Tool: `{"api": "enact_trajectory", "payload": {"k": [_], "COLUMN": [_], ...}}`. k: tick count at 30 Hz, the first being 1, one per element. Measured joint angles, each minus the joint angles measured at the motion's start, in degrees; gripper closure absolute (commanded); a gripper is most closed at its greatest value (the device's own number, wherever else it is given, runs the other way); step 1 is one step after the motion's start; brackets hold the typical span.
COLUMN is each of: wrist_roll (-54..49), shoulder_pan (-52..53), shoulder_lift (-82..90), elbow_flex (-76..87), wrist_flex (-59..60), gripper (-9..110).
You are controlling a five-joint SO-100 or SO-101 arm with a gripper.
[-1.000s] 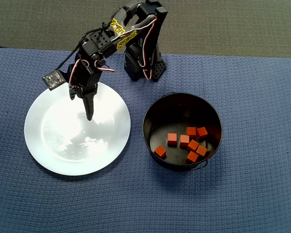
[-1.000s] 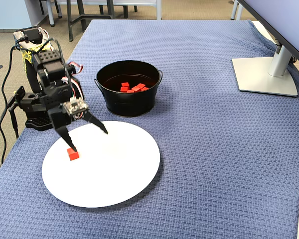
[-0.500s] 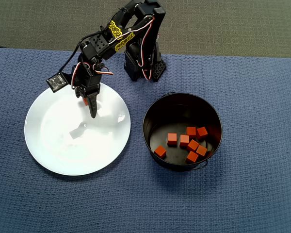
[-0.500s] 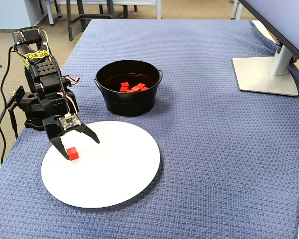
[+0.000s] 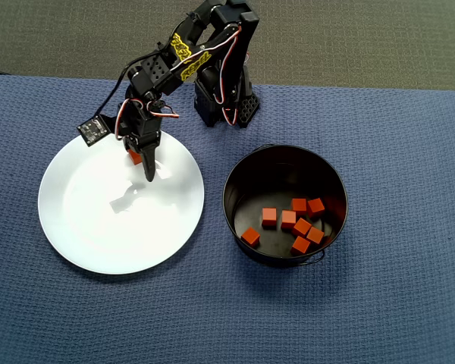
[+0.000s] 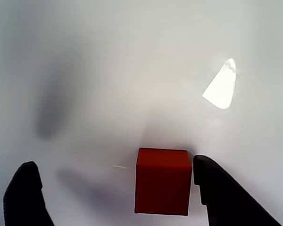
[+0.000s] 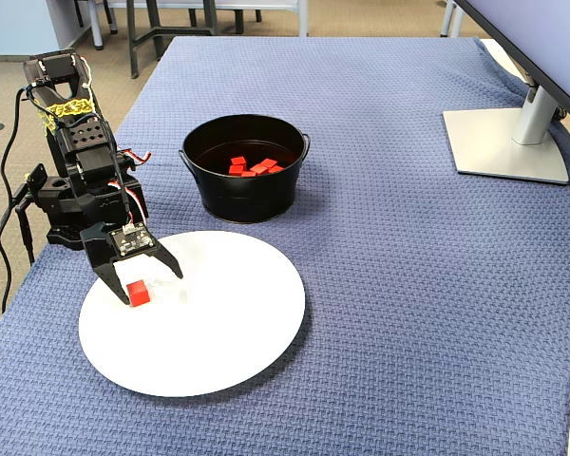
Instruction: Pick up the red cubes from the white plate and place them in the black recipient
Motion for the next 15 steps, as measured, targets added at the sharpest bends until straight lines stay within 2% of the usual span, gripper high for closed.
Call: {"api": "enact_trajectory", "payload": {"k": [2,5,8,15], "wrist_roll": [0.0,0.0,0.53,6.5], "shoulder_pan": [0.0,0.0,0.0,-0.09], "shoulder_lift": [0.0,0.0,0.0,0.62], "elbow_flex": [0.35,0.44,0.44,0.44], "wrist_flex": [0.0,0.0,0.0,0.0], "gripper": [73,83,100,101]}}
